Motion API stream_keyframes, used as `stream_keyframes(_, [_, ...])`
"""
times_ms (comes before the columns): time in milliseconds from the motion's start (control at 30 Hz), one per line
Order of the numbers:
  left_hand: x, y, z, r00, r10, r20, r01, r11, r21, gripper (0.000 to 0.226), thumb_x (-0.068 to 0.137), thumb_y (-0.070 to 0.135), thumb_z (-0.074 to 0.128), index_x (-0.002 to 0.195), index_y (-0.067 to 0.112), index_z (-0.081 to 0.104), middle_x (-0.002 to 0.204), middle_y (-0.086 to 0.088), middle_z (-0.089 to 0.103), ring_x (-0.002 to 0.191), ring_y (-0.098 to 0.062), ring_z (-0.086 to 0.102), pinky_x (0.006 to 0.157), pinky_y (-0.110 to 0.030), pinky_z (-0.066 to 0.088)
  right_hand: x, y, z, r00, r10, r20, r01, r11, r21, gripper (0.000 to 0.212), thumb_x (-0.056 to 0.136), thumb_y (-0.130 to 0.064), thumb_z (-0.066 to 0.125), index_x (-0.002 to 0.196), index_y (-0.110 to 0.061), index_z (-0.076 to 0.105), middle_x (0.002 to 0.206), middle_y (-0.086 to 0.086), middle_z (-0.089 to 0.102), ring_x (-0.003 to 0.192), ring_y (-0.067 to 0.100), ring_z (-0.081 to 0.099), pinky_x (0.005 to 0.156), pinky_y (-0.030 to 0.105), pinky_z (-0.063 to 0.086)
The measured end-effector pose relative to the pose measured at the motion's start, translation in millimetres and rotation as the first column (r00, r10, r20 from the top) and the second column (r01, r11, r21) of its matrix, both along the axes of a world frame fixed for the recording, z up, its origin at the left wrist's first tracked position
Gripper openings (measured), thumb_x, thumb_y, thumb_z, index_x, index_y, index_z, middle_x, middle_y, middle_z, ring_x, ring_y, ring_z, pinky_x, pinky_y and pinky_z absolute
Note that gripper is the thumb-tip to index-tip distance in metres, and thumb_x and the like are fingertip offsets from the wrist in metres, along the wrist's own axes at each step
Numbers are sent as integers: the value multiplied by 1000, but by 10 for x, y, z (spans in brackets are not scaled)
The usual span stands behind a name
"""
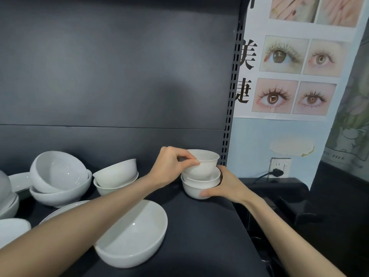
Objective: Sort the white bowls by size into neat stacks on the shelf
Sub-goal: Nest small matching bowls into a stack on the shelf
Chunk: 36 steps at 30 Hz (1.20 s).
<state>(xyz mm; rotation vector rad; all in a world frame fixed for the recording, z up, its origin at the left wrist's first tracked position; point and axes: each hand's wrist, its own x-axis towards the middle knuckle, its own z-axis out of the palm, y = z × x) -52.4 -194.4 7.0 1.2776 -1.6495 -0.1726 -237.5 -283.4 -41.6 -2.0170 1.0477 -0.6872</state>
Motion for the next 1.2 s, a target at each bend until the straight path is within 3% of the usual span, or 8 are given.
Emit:
stream_keyframes(67, [-8,-35,-21,1000,-21,4,20,1000,19,4,77,13,78,78,10,79,78,3,75,75,-8,68,75,-24,53,6,-19,-32,1000,-4,8,4,1000,6,96,38,-40,91,121,-22,48,112,-11,65,103,8,62,93,35,52])
stream_keyframes(200, [7,-56,-125,999,-30,-33,32,998,51,3,76,14,78,77,11,79,79,2,76,80,-22,69,79,-37,53,40,-36,-80,1000,6,17,-6,1000,-11,106,30,-51,93,123,-27,48,114,-13,66,106,8,62,93,36,52])
stream_keyframes(567, [257,47,-163,998,-20,-63,29,989,146,3,74,15,81,76,14,79,79,5,76,86,-30,68,84,-46,53,222,50,-56,1000,5,-2,-5,1000,-25,93,42,-43,89,121,-24,45,115,-13,61,108,9,58,95,34,50])
stream_keyframes(733, [268,62,-209,998,-20,-54,27,991,130,4,73,14,82,75,14,79,78,4,76,84,-27,69,83,-41,53,231,51,-61,1000,10,13,-10,1000,-20,91,43,-42,89,121,-24,46,114,-13,61,108,9,58,95,34,50])
stream_keyframes(933, [284,72,-148,998,-56,28,52,991,122,6,73,11,81,78,9,79,80,5,76,74,-1,68,78,-26,55,244,73,-60,1000,3,23,-3,1000,-21,87,49,-36,92,122,-23,45,114,-12,61,107,9,58,92,30,50])
stream_keyframes(1100, [277,86,-120,995,-61,77,49,987,150,6,75,12,80,81,10,79,82,3,76,76,0,67,79,-22,53,245,89,-52,1000,5,12,-5,1000,-29,85,55,-33,91,125,-23,43,115,-13,59,109,9,56,91,28,48])
stream_keyframes(1200, [256,103,-109,993,-48,106,28,983,181,10,75,16,80,84,12,78,85,9,74,85,-6,67,85,-28,53,243,101,-39,1000,10,-12,-10,999,-31,87,56,-35,90,126,-23,41,118,-14,57,111,10,54,94,29,47])
